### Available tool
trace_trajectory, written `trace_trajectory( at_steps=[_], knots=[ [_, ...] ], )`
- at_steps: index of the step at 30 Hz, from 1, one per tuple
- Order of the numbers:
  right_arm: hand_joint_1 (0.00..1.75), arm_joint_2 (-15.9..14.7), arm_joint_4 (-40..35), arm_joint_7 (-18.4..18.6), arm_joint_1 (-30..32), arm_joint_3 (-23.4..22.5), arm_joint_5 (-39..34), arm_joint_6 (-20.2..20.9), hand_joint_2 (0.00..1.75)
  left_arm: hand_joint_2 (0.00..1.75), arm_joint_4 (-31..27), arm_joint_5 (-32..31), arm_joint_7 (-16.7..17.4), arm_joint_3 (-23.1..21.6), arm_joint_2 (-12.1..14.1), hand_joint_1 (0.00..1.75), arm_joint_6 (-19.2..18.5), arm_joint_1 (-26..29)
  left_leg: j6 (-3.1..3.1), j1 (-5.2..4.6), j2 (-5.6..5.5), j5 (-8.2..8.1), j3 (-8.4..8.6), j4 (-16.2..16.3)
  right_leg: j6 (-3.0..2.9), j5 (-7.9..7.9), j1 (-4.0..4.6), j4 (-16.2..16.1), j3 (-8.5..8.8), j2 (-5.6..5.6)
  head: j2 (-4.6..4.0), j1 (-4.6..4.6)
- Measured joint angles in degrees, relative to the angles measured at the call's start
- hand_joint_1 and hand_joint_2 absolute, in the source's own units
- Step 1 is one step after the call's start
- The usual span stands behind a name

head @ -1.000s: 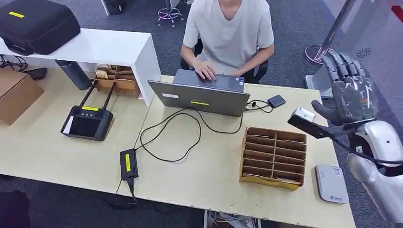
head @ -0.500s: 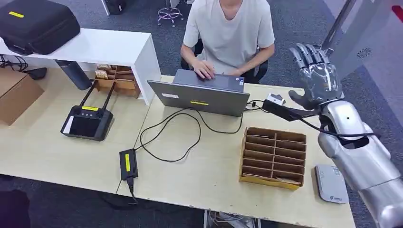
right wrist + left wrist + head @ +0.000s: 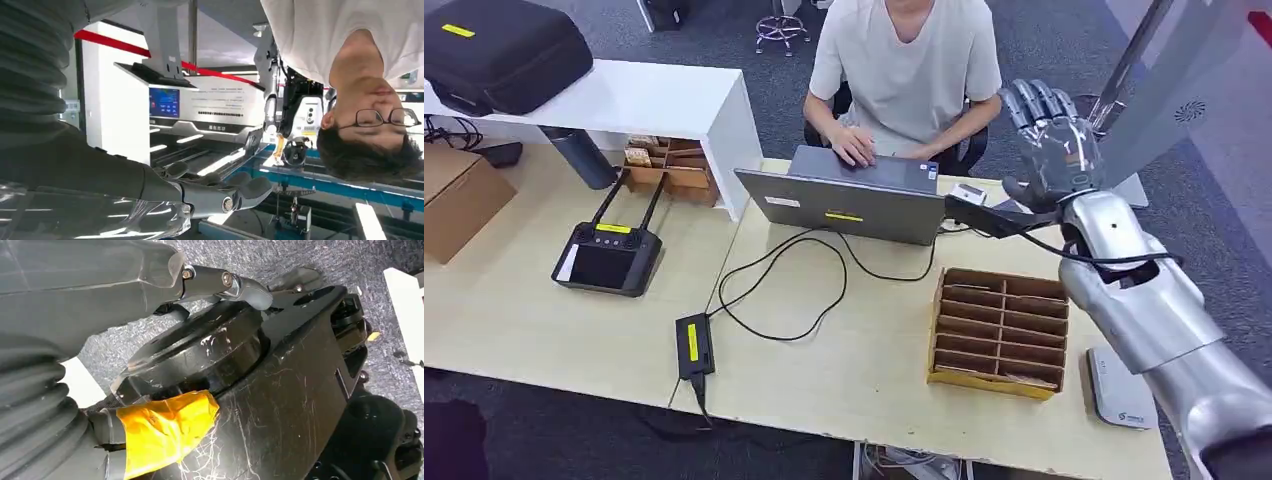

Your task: Pass the card to the sensor for recognition and then transmit it.

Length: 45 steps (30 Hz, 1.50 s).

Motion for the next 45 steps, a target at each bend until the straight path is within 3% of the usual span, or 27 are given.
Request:
trace_trajectory(
  at_steps=[6,12,18,45],
  knots=[
    [0.0,2.1,2.9,0.9,-2.3,1.4,1.1,0.0,1.75,1.75,0.7,-1.0,0.6,0.2,-0.1,0.0,-0.9,-0.2,0.0,0.01,-0.01,0.01,0.01,0.0,0.0,0.0,0.01,0.0,0.0,0.0,0.0,0.0],
    [0.0,5.2,7.5,1.3,-4.5,2.8,2.5,-0.9,1.75,1.75,1.9,-2.3,4.7,1.0,-1.4,0.0,-2.3,-2.3,0.0,0.0,0.02,0.03,0.03,0.0,-0.08,0.06,0.0,0.0,-0.01,0.04,0.0,-0.02],
    [0.0,6.8,11.7,1.6,-6.1,4.0,3.2,-2.3,1.75,1.75,2.9,-4.3,5.3,2.2,-1.9,0.0,-3.2,-2.4,0.0,0.0,-0.05,0.03,0.02,0.0,-0.08,0.06,0.01,0.0,-0.01,-0.02,0.0,-0.02],
    [0.0,7.5,16.7,2.4,-6.5,4.7,4.0,-3.3,1.75,1.75,3.9,-8.8,6.9,4.4,-2.6,0.0,-3.4,-2.5,0.0,0.0,-0.02,0.03,0.01,0.0,-0.08,0.07,0.01,0.0,-0.01,0.0,0.0,-0.02]
  ],
)
